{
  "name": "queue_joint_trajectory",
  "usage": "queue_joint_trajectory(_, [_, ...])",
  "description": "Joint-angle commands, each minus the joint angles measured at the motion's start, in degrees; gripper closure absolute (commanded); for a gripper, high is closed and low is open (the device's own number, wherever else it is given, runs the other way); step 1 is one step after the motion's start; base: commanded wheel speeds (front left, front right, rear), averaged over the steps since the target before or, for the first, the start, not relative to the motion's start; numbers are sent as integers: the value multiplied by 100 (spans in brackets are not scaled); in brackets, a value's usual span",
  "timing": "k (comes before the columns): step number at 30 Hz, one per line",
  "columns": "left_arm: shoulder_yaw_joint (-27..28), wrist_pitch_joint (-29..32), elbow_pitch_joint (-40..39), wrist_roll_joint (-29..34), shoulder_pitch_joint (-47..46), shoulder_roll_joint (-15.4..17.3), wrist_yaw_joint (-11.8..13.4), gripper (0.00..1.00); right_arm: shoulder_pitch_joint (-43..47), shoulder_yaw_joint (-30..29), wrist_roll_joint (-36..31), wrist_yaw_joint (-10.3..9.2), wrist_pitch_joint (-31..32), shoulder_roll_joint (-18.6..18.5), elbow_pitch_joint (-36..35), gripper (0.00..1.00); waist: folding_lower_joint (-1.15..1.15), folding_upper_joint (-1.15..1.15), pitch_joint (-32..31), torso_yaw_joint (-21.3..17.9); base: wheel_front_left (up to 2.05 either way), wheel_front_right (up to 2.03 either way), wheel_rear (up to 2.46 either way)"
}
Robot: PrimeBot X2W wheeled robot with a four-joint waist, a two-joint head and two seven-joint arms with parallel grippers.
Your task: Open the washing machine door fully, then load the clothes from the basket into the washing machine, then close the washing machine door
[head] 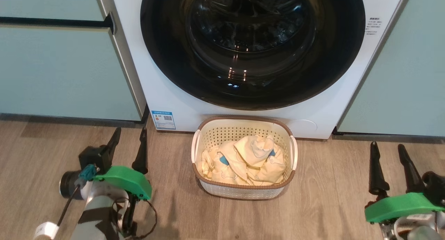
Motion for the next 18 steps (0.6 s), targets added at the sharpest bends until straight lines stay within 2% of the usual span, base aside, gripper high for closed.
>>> queue_joint_trajectory(1, [142, -51, -156, 36, -310, 75, -3, 0, -285, 142, 44, -17, -62, -106, -171, 0, 0, 0, -1, -2, 0, 0, 0])
queue_joint_trajectory(12, [101, -51, -112, 27, -321, 75, -32, 0, -302, 149, 46, -17, -62, -106, -132, 0, 0, 0, 3, -7, 1, 1, -1])
queue_joint_trajectory(18, [93, -51, -123, 15, -318, 75, -50, 0, -304, 169, 59, -17, -62, -106, -123, 0, 0, 0, 10, -16, 33, 33, -67])
